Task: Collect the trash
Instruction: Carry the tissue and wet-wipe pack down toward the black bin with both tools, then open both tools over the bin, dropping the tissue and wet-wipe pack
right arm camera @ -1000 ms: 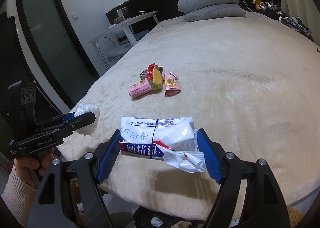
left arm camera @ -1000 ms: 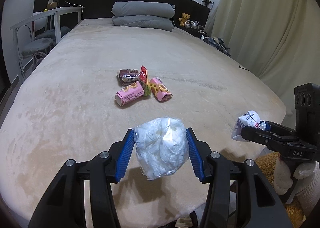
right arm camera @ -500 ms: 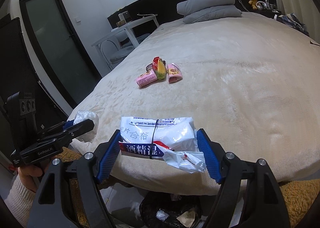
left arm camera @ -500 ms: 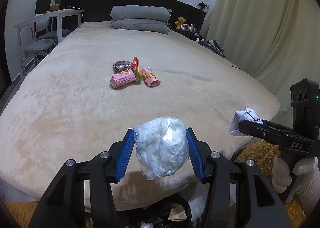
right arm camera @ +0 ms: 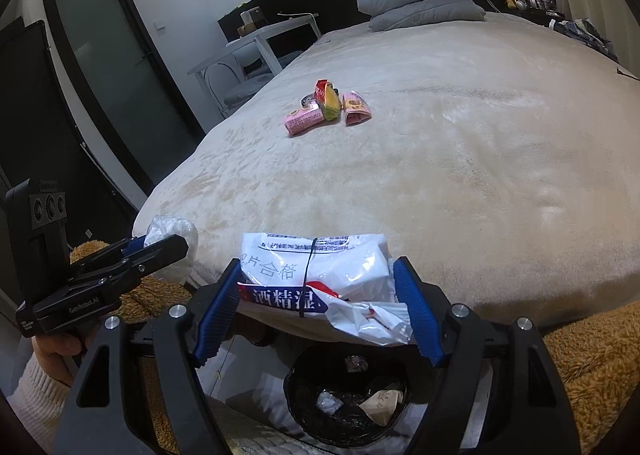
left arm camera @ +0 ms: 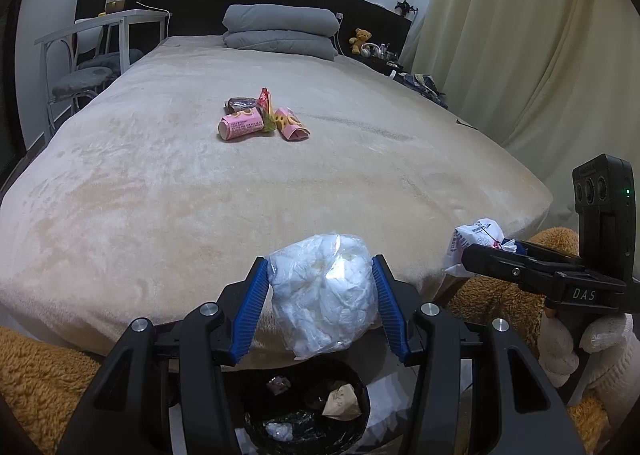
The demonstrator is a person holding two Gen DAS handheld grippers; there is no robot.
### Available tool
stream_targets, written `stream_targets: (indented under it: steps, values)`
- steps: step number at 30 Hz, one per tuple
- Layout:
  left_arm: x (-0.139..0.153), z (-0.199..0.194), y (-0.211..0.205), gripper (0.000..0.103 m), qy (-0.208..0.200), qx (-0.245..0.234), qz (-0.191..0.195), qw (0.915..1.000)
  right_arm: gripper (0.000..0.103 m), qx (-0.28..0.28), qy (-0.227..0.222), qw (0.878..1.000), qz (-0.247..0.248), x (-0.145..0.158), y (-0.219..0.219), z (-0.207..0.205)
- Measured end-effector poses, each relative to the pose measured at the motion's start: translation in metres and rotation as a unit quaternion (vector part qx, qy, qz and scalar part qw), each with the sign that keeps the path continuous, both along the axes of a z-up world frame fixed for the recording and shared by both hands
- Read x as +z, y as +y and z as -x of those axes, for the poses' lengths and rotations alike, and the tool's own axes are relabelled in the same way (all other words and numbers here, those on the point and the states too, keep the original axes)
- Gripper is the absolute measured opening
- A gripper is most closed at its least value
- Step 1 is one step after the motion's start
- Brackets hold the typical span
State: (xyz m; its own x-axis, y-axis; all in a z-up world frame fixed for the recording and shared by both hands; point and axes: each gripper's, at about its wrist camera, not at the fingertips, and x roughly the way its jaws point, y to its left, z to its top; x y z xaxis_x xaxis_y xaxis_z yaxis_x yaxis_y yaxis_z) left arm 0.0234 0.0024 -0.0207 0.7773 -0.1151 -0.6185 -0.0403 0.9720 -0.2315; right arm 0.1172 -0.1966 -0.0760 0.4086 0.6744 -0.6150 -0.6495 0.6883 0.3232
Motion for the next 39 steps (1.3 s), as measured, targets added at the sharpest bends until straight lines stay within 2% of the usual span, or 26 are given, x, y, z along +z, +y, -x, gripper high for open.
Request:
stream_targets:
  steps: [11,16,23,27,32,39]
  values:
    - [-0.016,0.017,-0.011,0.051,0.025,-0.014,0.024,0.9993,0.075,0.027,0.016,0.999,0.005,-0.011,0.004,0.022]
    - [-0.035,0.012,-0.014,0.051,0.072,-0.023,0.040,0.9963,0.075,0.040,0.043,0.998,0.019,-0.023,0.010,0.026]
    - [-0.054,0.002,-0.022,0.051,0.127,-0.038,0.034,0.9906,0.075,0.036,0.100,0.993,0.051,-0.049,0.012,0.018]
    - [-0.070,-0.005,-0.027,0.051,0.164,-0.044,0.030,0.9850,0.075,0.025,0.145,0.988,0.054,-0.063,0.010,0.007]
    - [-0.099,-0.013,-0.024,0.051,0.223,-0.041,0.031,0.9734,0.075,0.014,0.197,0.978,0.064,-0.086,0.010,-0.003]
    - [-0.128,-0.020,-0.027,0.051,0.283,-0.049,0.036,0.9573,0.075,0.011,0.243,0.966,0.091,-0.112,0.017,-0.009]
